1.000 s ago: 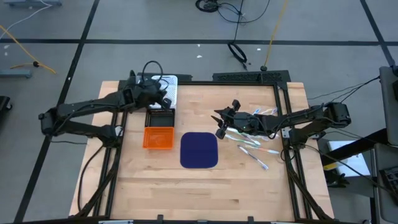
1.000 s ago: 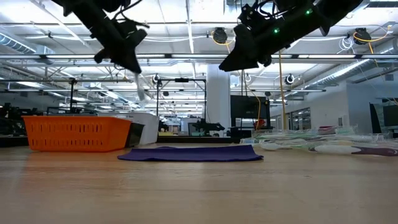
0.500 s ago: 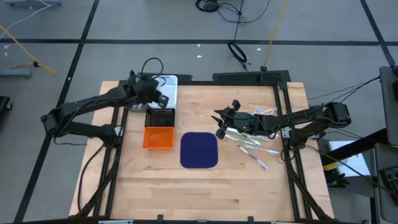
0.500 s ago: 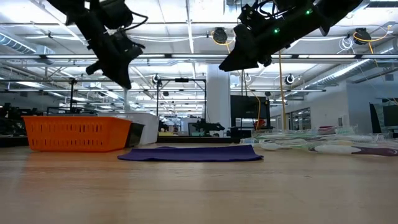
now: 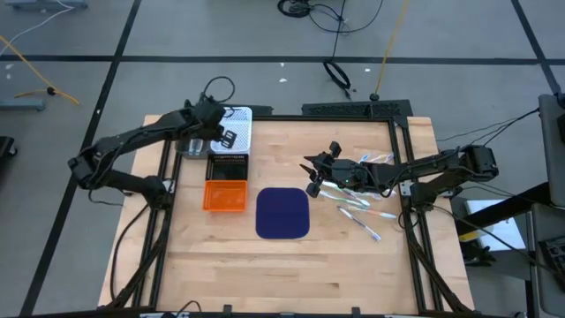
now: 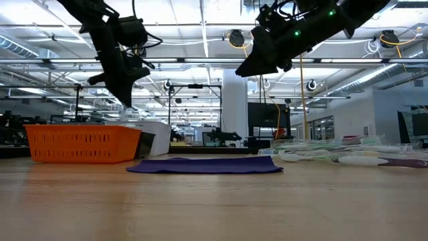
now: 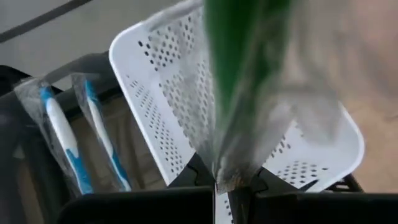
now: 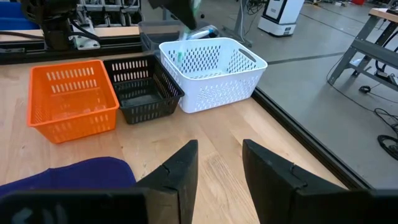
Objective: Pick & Place Toothbrushes
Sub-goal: Put the green toothbrush into the white bin
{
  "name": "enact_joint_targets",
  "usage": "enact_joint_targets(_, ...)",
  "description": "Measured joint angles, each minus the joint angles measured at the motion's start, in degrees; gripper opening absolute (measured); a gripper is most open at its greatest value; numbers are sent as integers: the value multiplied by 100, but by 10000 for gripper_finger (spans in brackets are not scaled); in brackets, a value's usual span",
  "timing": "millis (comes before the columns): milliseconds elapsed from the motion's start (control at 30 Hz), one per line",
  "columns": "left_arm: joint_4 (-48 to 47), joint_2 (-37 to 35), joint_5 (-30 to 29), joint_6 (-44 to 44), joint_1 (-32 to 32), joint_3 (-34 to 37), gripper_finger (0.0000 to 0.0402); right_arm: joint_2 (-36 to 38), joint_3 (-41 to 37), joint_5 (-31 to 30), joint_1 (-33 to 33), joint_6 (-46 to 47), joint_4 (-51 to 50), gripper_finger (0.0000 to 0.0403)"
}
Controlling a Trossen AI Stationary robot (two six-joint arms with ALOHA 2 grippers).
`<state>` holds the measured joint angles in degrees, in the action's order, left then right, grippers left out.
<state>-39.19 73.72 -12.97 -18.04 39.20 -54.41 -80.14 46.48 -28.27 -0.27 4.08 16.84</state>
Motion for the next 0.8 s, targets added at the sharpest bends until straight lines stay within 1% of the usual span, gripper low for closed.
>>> enact_joint_targets(267, -168, 613, 9, 74, -27, -217, 7, 0, -1, 1, -1, -2, -4, 116)
enact_joint_targets(400, -141, 775, 4, -1, -22, -219, 36, 0, -4, 1, 0, -2, -65, 116)
enact_joint_targets(633, -162, 834, -19, 121, -38, -219, 84, 0, -4, 2, 0, -2, -212, 116)
enact_joint_targets(800, -88, 834, -332, 300, -91, -219, 133, 0, -4, 2, 0, -2, -308, 116)
